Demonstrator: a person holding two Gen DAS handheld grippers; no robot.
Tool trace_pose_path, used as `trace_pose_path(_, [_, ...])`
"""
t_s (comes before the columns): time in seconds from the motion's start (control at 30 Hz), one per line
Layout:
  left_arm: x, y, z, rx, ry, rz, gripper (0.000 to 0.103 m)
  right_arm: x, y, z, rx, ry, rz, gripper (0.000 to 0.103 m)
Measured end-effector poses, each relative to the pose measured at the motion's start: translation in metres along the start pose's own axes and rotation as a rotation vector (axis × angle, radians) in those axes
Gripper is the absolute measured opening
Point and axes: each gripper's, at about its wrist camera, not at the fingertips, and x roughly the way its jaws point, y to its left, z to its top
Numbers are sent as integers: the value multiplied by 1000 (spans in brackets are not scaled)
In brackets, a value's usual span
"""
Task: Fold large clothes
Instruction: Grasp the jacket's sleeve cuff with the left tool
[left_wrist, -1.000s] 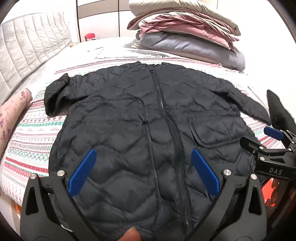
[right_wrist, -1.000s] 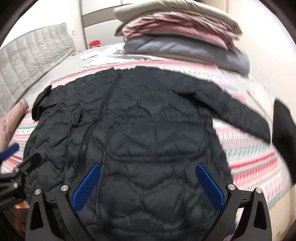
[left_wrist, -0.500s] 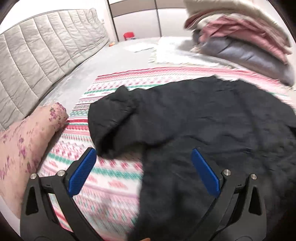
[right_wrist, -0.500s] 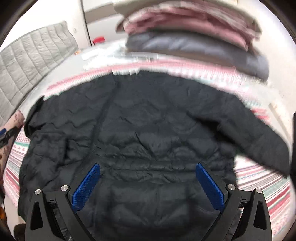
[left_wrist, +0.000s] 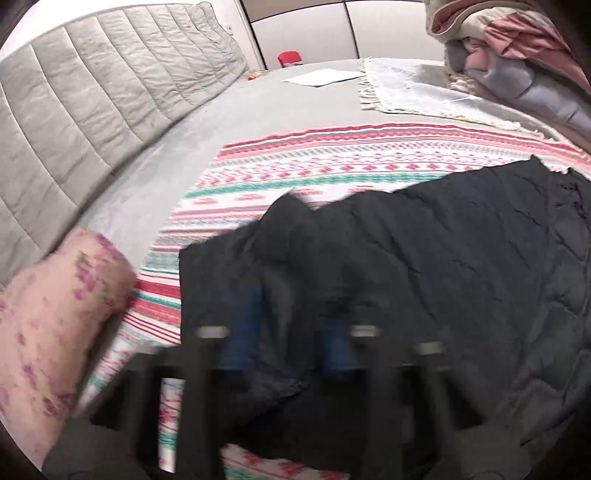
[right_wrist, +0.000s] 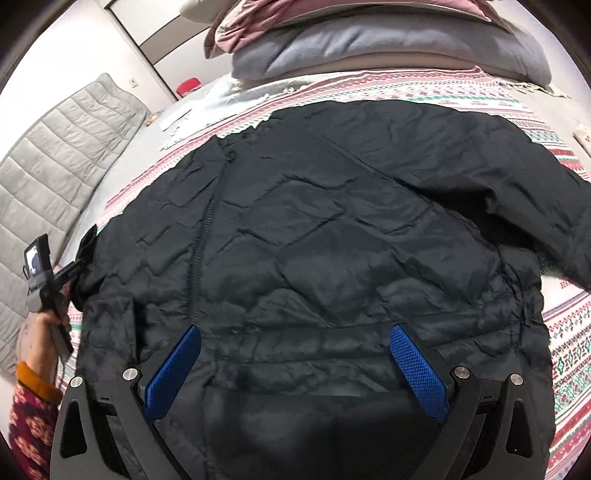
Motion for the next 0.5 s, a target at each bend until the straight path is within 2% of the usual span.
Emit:
trace_pose_path(0.13, [-38,33,4,-13,-107,76,9,-2,-10,1,15,-19,-22,102])
trace_pose_path(0.23, [-57,72,4,-64,-132,132,8,-1,-16,0,47,-16,-8,102])
trace_pose_path(0.37, [-57,125,-6,-133,-113,224,8,3,-26,1,100,-9,21,102])
trace_pose_path(0.43, [-49,151,-19,-177,-71,281,8,3,-31,0,124,-12,33,102])
trace_pose_path(0.5, [-40,172,-34,-219,-15,332,13,2,-36,0,143,-13,41,102])
